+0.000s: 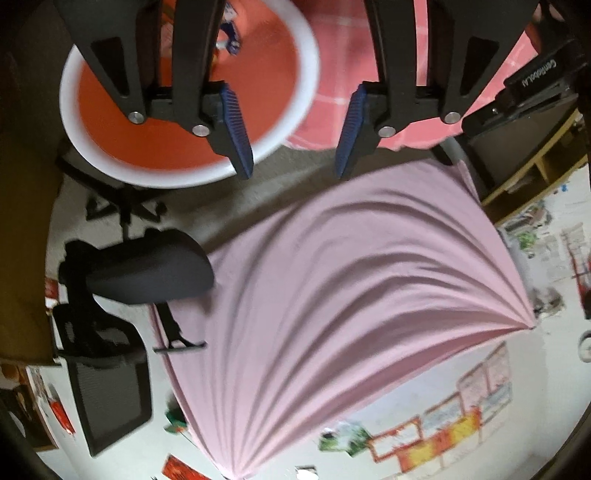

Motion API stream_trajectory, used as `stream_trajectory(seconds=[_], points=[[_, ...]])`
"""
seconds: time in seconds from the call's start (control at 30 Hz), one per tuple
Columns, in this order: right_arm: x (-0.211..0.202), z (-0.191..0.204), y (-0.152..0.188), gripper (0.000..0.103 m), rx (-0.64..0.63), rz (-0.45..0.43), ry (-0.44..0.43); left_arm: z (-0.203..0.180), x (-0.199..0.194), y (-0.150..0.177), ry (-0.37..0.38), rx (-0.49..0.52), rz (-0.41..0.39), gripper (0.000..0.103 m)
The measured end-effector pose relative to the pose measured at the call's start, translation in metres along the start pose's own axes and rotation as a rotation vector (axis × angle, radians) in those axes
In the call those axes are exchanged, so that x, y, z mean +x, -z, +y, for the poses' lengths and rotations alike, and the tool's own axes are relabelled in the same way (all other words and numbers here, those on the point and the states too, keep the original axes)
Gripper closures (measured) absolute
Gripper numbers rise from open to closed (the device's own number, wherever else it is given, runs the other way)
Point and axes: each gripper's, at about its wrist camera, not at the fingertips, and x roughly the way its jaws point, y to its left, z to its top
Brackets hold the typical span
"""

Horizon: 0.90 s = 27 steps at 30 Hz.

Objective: Collect trash
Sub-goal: 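Move both tools back over the two batteries on the table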

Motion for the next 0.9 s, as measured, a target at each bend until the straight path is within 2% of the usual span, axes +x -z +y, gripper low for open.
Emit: stream_trajectory(seconds=[0.03,0.1,0.23,0.27,0.3,0.37,0.47,0.53,0.6,0.67,0.9], points=[[-0.001,0.005,0.0,0.056,-0.003,-0.013,-0.01,0.008,-0.008,0.0,-0.017,-0.011,-0.026,0.075],[-0.001,0.014,-0.001,0.054,-0.006,-0.036,-0.03,0.018,-0.019,0.001,-0.033,-0.027,-0.069,0.059],[-0.001,0.035,-0.001,0.051,-0.029,-0.085,-0.072,0.043,-0.044,0.004,-0.085,-0.037,-0.15,0.057],[-0.001,0.041,-0.001,0.046,-0.037,-0.095,-0.08,0.047,-0.046,0.005,-0.093,-0.037,-0.157,0.057],[-0.001,0.045,0.0,0.036,-0.043,-0.104,-0.089,0.053,-0.05,0.006,-0.103,-0.041,-0.166,0.055],[-0.002,0.053,0.002,0.024,-0.051,-0.122,-0.113,0.068,-0.058,0.01,-0.124,-0.058,-0.192,0.048],[0.0,0.067,0.006,0.019,-0.079,-0.139,-0.142,0.09,-0.071,0.018,-0.133,-0.096,-0.247,0.038],[-0.001,0.077,0.01,0.01,-0.098,-0.157,-0.156,0.106,-0.082,0.024,-0.143,-0.123,-0.287,0.015],[-0.003,0.086,0.013,0.0,-0.114,-0.175,-0.169,0.121,-0.094,0.03,-0.153,-0.143,-0.328,0.005],[-0.004,0.096,0.016,0.0,-0.136,-0.197,-0.183,0.135,-0.105,0.036,-0.168,-0.141,-0.361,0.004],[-0.004,0.134,0.032,0.0,-0.224,-0.228,-0.233,0.169,-0.118,0.045,-0.233,-0.134,-0.369,0.004]])
